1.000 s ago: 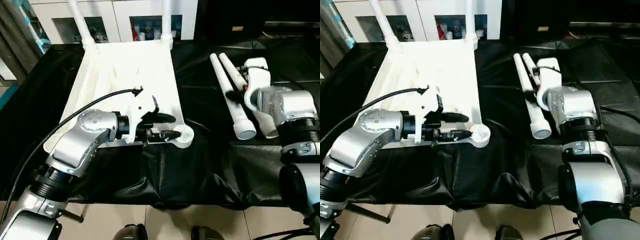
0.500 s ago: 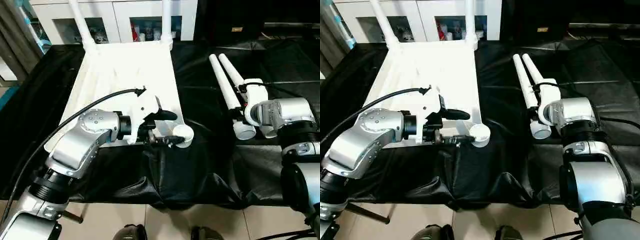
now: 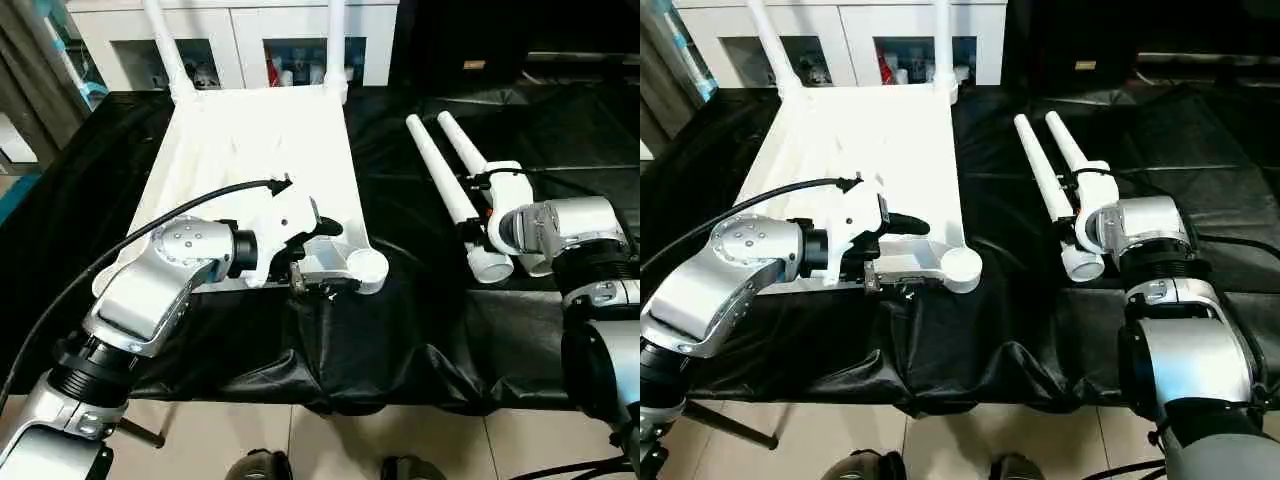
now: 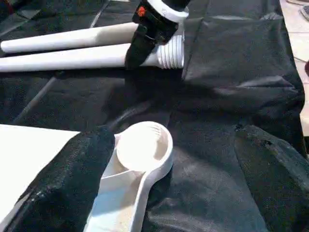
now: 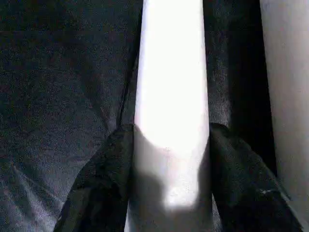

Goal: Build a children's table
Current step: Pick table leg

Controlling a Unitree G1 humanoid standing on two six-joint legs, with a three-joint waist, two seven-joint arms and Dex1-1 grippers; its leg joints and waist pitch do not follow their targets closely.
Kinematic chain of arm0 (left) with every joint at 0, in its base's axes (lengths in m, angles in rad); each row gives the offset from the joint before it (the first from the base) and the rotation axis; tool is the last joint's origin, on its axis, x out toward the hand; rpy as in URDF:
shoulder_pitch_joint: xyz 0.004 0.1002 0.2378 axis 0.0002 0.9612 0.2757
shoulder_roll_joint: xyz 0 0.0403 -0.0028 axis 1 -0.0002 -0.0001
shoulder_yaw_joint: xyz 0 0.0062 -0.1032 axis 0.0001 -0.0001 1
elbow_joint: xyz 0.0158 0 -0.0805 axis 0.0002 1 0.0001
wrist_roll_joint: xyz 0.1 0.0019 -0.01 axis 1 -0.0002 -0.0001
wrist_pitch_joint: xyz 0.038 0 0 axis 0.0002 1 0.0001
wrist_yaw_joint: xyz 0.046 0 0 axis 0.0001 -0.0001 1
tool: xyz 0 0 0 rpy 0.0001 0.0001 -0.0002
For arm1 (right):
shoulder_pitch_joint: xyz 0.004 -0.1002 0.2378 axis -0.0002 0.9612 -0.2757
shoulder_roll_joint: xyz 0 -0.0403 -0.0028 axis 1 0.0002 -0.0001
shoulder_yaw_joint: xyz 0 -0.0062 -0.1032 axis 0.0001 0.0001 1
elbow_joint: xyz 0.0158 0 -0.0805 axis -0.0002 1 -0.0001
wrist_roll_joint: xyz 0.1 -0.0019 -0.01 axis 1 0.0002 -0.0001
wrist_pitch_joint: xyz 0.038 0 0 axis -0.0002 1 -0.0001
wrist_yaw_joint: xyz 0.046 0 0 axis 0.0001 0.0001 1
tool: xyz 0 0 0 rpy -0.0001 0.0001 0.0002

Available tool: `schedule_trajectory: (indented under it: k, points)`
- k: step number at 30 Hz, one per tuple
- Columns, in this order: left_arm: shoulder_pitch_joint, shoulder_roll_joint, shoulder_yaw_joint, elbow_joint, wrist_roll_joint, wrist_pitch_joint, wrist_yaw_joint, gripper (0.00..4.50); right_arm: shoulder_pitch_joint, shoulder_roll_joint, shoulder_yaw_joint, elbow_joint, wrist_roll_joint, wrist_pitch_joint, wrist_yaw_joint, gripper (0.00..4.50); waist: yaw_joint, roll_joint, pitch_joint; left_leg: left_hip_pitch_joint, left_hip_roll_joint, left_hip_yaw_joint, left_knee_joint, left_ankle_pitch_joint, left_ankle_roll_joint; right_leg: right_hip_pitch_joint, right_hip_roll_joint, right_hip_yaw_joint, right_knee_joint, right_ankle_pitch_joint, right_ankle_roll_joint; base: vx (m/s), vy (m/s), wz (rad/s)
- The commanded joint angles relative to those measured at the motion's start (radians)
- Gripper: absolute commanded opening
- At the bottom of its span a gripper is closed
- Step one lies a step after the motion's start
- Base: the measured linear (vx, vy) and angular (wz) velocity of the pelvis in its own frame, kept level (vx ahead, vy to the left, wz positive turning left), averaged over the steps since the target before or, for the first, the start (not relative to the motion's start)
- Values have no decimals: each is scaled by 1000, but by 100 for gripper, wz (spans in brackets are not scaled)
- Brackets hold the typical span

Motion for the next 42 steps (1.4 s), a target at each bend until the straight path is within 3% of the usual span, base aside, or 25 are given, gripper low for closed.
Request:
schedule_trajectory:
  k: [1, 6, 11, 12, 13, 15, 16, 17, 18, 19, 21, 23, 25, 26, 28, 29, 33, 35, 39, 42]
  points:
    - [-5, 8, -4, -13, 8, -2, 4, 450, 7, -1, 0, 21, -6, -3, -1, 189, 1, -18, -108, 36, 53, -36, -64, -215, 2, 59, -39, 40, -71, -270, -226, 0, 0, 0]
    - [-5, -1, 10, -12, 11, -13, 11, 450, 6, 0, -17, 45, 3, -27, -18, 189, 0, -24, -110, 36, 53, -35, -64, -220, 2, 58, -37, 40, -72, -264, -227, 0, 0, 0]
    - [-9, -24, 37, -6, 3, -14, 42, 450, 5, 1, -49, 52, 22, -55, -39, 189, 1, -22, -111, 38, 53, -36, -63, -229, -1, 57, -39, 40, -73, -265, -227, 0, 0, 0]
    - [-13, -43, 51, 6, -3, -12, 64, 450, 10, 4, -73, 44, 40, -71, -45, 189, 2, -13, -111, 37, 52, -38, -63, -232, -3, 58, -38, 39, -70, -264, -228, 0, 0, 0]
    - [-13, -43, 51, 6, -3, -12, 64, 450, 10, 4, -73, 44, 40, -71, -45, 189, -1, -19, -111, 37, 52, -35, -62, -236, -2, 58, -36, 39, -72, -255, -228, 0, 0, 0]
    - [-24, -90, 69, 33, -17, -10, 100, 450, 25, 7, -108, 27, 71, -91, -39, 189, 0, -12, -111, 36, 50, -35, -62, -241, 2, 60, -37, 39, -74, -252, -229, 0, 0, 0]
    - [-24, -90, 69, 33, -17, -10, 100, 450, 25, 7, -108, 27, 71, -91, -39, 189, 1, -16, -112, 38, 51, -35, -62, -245, 2, 59, -36, 38, -75, -251, -229, 0, 0, 0]
    - [-31, -115, 75, 45, -23, -12, 116, 450, 32, 8, -122, 19, 84, -89, -35, 189, 2, -11, -112, 35, 49, -35, -62, -241, 7, 61, -35, 37, -76, -244, -229, 0, 0, 0]
    - [-32, -118, 76, 48, -24, -12, 119, 450, 34, 8, -124, 18, 87, -90, -34, 189, 2, -13, -113, 36, 50, -36, -62, -242, 9, 60, -35, 37, -75, -241, -230, 0, 0, 0]
    - [-55, -174, 89, 95, -20, -15, 176, 450, 59, 13, -170, -22, 130, -124, -16, 189, 3, -5, -113, 34, 49, -37, -62, -246, 12, 62, -35, 35, -75, -237, -230, 0, 0, 0]
    - [-63, -192, 93, 112, -15, -15, 198, 450, 68, 17, -190, -41, 147, -143, -6, 189, 6, -12, -115, 38, 48, -37, -61, -260, 17, 63, -37, 36, -80, -246, -222, 0, 0, 0]
    - [-88, -234, 126, 149, -17, 10, 265, 450, 91, 29, -241, -108, 204, -167, 30, 189, 6, -14, -119, 30, 47, -39, -60, -227, 32, 69, -37, 32, -77, -225, -227, 0, 0, 0]
    - [-111, -275, 164, 178, -27, 44, 327, 450, 114, 40, -280, -176, 255, -194, 68, 189, 7, -8, -119, 32, 47, -36, -57, -226, 45, 67, -37, 33, -80, -217, -226, 0, 0, 0]
    - [-111, -275, 164, 178, -27, 44, 327, 450, 114, 40, -280, -176, 255, -194, 68, 189, 8, -12, -121, 29, 47, -40, -57, -212, 54, 71, -37, 29, -76, -210, -228, 0, 0, 0]
    - [-136, -323, 212, 213, -55, 74, 390, 450, 143, 62, -329, -267, 342, -200, 144, 189, 8, -10, -119, 33, 45, -35, -56, -220, 67, 67, -35, 29, -84, -226, -226, 0, 0, 0]
    - [-160, -374, 262, 243, -107, 113, 436, 450, 181, 87, -369, -369, 431, -198, 234, 189, 11, -7, -118, 30, 42, -33, -55, -216, 77, 70, -34, 27, -84, -220, -227, 0, 0, 0]
    - [-203, -452, 343, 278, -209, 165, 481, 450, 258, 100, -341, -523, 502, -134, 334, 188, 27, -10, -123, 27, 47, -38, -55, -173, 110, 70, -34, 22, -82, -184, -238, 0, 0, 0]
    - [-246, -498, 404, 312, -296, 204, 517, 450, 311, 102, -301, -618, 542, -90, 393, 188, 34, -6, -119, 31, 46, -38, -56, -195, 100, 66, -35, 22, -88, -239, -232, 0, 0, 0]
    - [-299, -545, 454, 364, -322, 250, 547, 450, 380, 109, -260, -754, 619, -21, 461, 188, 39, -5, -117, 36, 48, -45, -63, -233, 84, 64, -37, 18, -103, -329, -179, 0, 0, 0]
    - [-320, -575, 495, 385, -362, 269, 573, 450, 405, 108, -231, -791, 617, -14, 466, 188, 38, -3, -118, 34, 51, -48, -68, -229, 76, 65, -39, 16, -105, -341, -170, 0, 0, 0]
